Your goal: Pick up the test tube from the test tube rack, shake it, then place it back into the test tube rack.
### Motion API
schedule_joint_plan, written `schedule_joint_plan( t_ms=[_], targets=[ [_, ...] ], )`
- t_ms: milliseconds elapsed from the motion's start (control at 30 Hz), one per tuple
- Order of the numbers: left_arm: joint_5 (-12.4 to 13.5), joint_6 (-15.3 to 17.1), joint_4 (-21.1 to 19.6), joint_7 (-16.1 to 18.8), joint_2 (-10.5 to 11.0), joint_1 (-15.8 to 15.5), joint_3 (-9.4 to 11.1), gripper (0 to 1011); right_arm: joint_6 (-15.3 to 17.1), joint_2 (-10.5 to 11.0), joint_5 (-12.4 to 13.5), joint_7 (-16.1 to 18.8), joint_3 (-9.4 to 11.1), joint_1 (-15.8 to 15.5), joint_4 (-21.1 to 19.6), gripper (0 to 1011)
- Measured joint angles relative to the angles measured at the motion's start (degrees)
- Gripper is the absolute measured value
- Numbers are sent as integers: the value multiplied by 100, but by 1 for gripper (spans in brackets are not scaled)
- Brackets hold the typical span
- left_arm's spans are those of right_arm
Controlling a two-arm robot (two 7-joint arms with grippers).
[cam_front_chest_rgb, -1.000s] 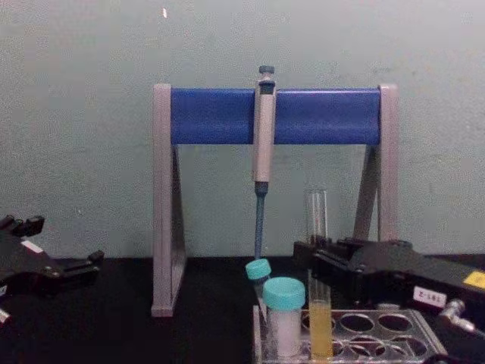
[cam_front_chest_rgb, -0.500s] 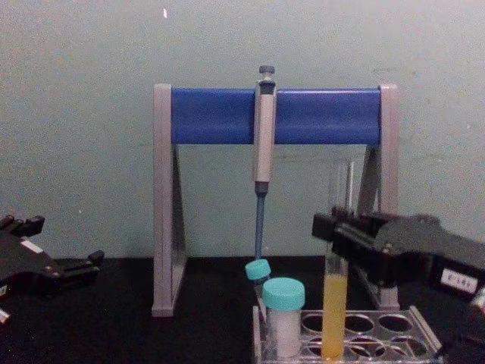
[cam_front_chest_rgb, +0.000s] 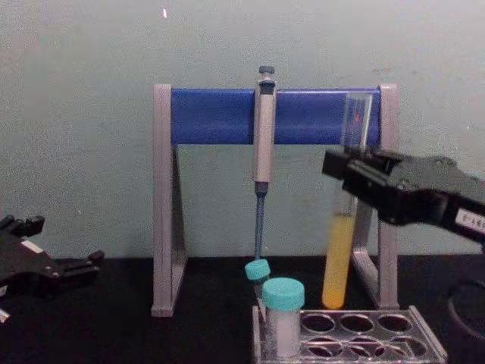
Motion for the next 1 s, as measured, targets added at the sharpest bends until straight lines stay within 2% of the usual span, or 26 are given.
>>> schedule_joint_plan(
  t_ms=[567, 1000],
  targets=[
    [0, 0, 0, 0, 0, 0, 0, 1001, -96, -280, -247, -185, 103, 424, 306, 232],
    [0, 0, 0, 0, 0, 0, 0, 1001, -17, -328, -368, -337, 209, 404, 359, 232]
  ],
)
